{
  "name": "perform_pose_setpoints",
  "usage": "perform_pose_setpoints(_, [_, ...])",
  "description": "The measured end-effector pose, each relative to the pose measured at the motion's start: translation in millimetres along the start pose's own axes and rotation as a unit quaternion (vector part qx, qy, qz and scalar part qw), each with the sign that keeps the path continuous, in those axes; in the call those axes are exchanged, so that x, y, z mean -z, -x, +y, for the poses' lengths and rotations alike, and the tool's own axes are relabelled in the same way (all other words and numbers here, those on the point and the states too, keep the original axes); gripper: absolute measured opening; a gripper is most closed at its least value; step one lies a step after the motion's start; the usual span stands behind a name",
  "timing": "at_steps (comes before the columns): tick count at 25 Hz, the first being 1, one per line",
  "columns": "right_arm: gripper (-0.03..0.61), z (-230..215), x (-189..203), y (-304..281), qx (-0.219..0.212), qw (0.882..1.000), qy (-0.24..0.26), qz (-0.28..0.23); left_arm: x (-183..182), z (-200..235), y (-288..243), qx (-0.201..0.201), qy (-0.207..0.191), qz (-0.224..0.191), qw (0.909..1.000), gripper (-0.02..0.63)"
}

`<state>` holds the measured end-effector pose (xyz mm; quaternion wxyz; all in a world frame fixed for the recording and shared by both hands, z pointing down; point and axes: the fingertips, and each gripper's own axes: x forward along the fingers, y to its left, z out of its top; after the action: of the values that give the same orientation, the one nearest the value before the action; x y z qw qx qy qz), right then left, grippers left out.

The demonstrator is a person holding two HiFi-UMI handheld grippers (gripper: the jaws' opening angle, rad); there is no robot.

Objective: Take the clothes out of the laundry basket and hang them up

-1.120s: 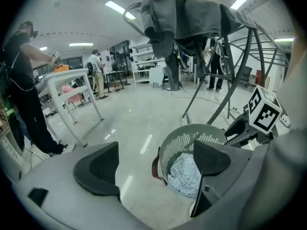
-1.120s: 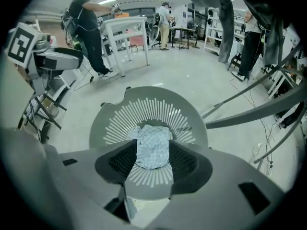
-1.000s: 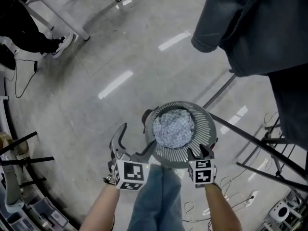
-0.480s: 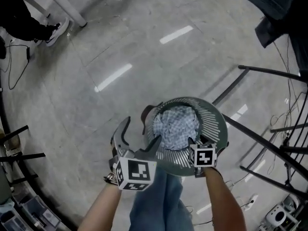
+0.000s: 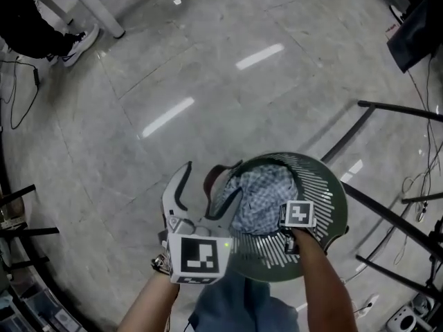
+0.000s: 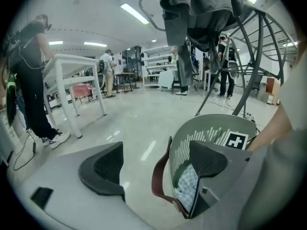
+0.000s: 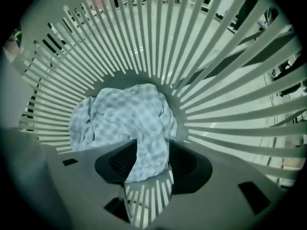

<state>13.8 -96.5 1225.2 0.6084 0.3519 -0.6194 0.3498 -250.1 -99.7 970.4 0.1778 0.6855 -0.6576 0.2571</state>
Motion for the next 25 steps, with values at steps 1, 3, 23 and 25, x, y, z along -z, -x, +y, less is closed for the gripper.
perform_pose_setpoints(1, [0.207,-0.8,-1.2,-8.8,0.000,1.000,-0.009,0.002,1.4,0.3,-5.2,0.000,-0.004,-0.004,1.0000,0.433])
perform_pose_setpoints(3, [0.207,-5.6,-2.0,-23.8,0.017,1.000,-0.014,0.013,6.5,0.1,-14.1,0.003,-0.009,-0.006,0.9999,0.432])
perform_pose_setpoints(23, [0.027,20.0,4.6,44.7,-0.059,0.997,0.033,-0.044,-7.7,-13.5,28.5,0.018,-0.012,0.029,0.9994,0.397])
perform_pose_setpoints(25, [0.026,27.4,0.3,71.9,-0.063,0.994,0.054,-0.077,-17.6,-18.2,41.0,0.021,-0.012,0.032,0.9992,0.394])
